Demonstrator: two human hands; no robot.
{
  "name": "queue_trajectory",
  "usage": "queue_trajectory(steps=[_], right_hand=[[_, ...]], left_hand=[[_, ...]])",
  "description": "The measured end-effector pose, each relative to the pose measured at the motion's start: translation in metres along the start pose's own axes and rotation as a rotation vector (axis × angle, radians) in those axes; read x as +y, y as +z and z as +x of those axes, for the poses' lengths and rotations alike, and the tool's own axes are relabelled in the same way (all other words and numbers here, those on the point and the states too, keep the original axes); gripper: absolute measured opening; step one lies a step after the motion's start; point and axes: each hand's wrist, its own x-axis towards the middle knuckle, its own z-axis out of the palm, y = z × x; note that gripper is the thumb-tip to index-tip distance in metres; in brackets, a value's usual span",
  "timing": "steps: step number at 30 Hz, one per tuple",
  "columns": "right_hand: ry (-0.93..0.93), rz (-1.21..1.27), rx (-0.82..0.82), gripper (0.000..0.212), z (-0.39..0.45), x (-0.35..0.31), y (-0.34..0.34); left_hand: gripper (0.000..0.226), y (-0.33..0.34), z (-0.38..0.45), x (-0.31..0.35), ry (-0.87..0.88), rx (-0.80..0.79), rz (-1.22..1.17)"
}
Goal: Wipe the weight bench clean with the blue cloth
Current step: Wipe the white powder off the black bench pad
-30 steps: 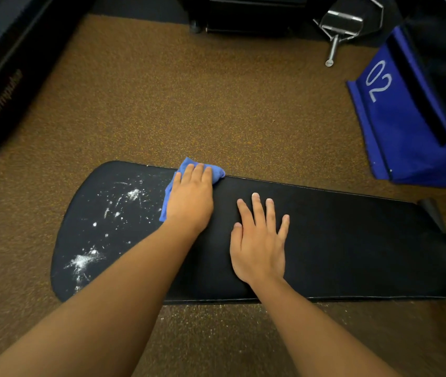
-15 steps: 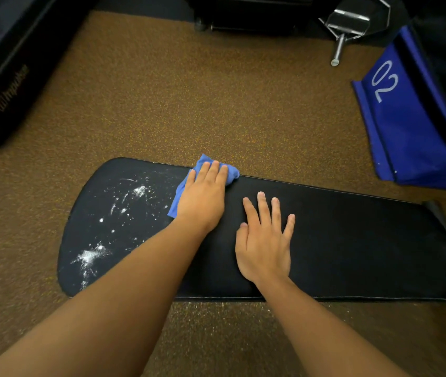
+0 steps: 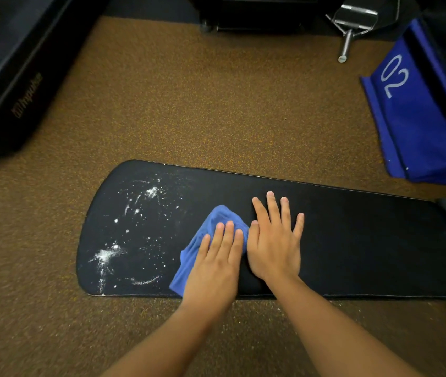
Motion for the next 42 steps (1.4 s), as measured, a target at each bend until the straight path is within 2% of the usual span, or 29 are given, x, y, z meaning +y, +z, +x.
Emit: queue_trajectory(steps=[7, 13, 17, 20, 23, 26, 30, 33, 38, 42], right_hand=[[0.002, 0.021, 0.001, 0.056, 0.000, 0.000, -0.001], [-0.002, -0.015, -0.025, 0.058, -0.001, 0.001, -0.001], [-0.027, -0.054, -0.064, 0.062, 0.000, -0.001, -0.003], [-0.113, -0.056, -0.084, 0.064, -0.001, -0.002, -0.004], [-0.137, -0.063, -0.086, 0.064, -0.001, -0.001, -0.004], [-0.129, -0.062, -0.086, 0.061, -0.002, 0.000, -0.004], [-0.131, -0.055, -0.087, 0.059, -0.002, 0.002, -0.003], [-0.125, -0.060, -0.083, 0.059, -0.002, 0.001, -0.003], [-0.119, -0.069, -0.083, 0.060, -0.003, -0.002, -0.002], [-0.124, -0.059, -0.072, 0.059, -0.003, -0.002, -0.002]], left_hand=[[0.063, -0.011, 0.026, -0.024, -0.190, -0.020, -0.020], [0.063, -0.010, 0.004, -0.034, -0.360, 0.009, -0.027], [0.061, -0.009, -0.008, -0.024, -0.316, -0.025, -0.025], [0.057, -0.011, 0.009, -0.023, -0.214, -0.013, -0.031], [0.056, -0.016, 0.035, -0.024, -0.154, -0.068, -0.047], [0.058, -0.023, 0.052, -0.041, -0.241, -0.081, -0.029], [0.057, -0.025, 0.035, -0.067, -0.332, -0.060, 0.003], [0.057, -0.019, 0.003, -0.059, -0.298, 0.039, 0.020], [0.057, -0.005, -0.002, -0.015, -0.171, -0.066, -0.026], [0.055, -0.011, 0.038, -0.013, -0.227, -0.061, -0.016]])
